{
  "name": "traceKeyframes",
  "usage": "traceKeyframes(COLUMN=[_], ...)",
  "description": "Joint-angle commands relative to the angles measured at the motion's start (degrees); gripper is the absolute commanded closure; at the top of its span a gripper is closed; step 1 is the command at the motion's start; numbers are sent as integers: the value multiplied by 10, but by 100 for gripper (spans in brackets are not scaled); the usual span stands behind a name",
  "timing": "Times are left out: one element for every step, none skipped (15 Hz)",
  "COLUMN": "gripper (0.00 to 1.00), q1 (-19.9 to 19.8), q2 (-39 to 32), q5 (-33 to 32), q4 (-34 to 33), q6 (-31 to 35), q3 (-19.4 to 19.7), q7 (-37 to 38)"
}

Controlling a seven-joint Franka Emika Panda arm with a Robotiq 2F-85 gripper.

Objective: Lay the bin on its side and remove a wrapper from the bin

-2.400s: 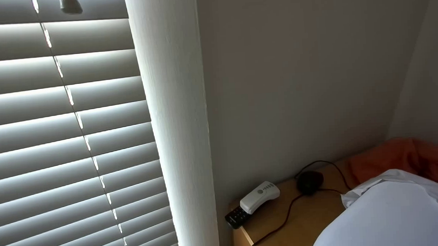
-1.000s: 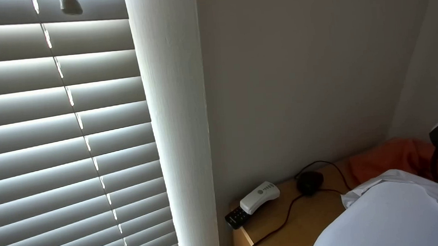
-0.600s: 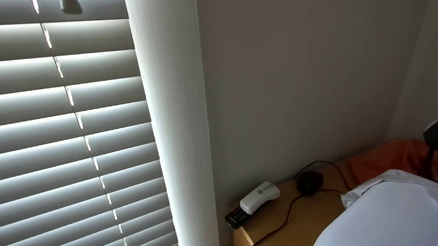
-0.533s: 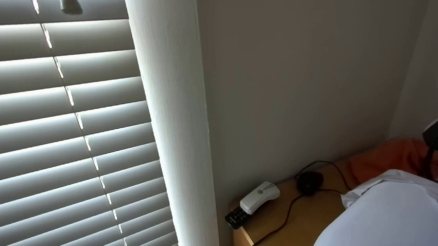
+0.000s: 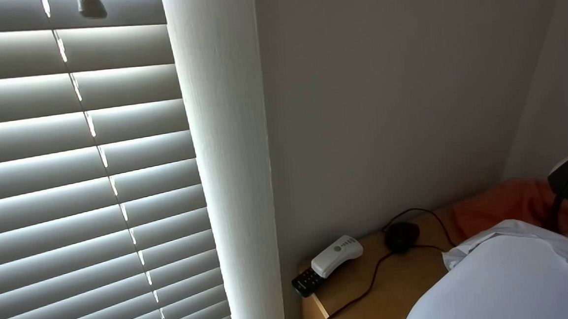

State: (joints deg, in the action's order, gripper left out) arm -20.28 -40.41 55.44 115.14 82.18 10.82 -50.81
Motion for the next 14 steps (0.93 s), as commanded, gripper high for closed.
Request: traceKeyframes(gripper=[31,37,47,55,62,70,77,84,92,98,100,100,100,100], q1=[3,3,3,3,3,3,3,3,2,2,1,1,1,1], q2=[-12,-12,-13,-14,-15,-16,-17,-18,-18,-20,-22,-23,-24,-25], q5=[-8,-9,-10,-11,-12,-14,-15,-17,-18,-19,-19,-20,-21,-21], q4=[-11,-13,-13,-14,-15,-16,-17,-19,-20,-22,-23,-25,-25,-26], q6=[8,6,7,7,6,4,5,4,4,3,2,2,1,1], q3=[3,3,3,3,2,2,2,2,2,2,2,2,1,1], q7=[15,16,16,17,18,19,20,21,22,23,24,25,26,27])
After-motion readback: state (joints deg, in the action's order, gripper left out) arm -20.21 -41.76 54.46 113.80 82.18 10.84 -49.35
